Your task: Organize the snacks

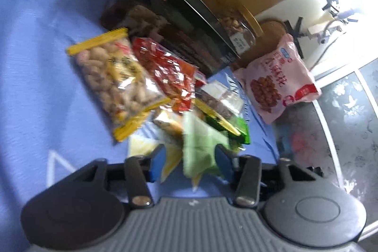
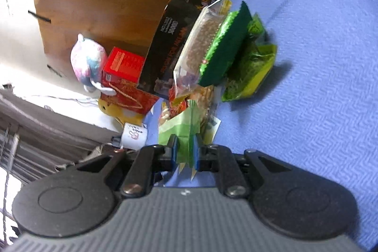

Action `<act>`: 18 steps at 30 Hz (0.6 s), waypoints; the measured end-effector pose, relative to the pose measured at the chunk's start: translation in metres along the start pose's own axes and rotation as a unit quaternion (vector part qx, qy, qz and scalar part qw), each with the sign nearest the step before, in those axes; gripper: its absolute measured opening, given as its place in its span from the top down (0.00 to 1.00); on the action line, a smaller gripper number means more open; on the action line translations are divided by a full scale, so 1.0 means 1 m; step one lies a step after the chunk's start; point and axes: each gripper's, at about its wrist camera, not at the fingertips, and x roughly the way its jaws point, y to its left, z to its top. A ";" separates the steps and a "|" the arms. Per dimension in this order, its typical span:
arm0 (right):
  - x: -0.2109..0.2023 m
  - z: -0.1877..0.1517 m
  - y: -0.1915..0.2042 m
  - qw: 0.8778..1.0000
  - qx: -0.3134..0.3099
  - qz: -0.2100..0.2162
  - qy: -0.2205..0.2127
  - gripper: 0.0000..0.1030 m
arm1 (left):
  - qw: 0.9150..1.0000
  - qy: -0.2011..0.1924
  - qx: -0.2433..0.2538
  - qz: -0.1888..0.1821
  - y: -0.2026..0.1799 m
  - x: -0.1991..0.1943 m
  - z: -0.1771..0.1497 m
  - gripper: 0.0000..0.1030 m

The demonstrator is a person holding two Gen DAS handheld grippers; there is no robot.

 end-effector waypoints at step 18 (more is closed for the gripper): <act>0.025 0.046 0.099 0.981 -0.185 -0.045 -0.031 0.84 | 0.988 -0.078 0.124 0.037 -0.068 -0.035 0.068 0.79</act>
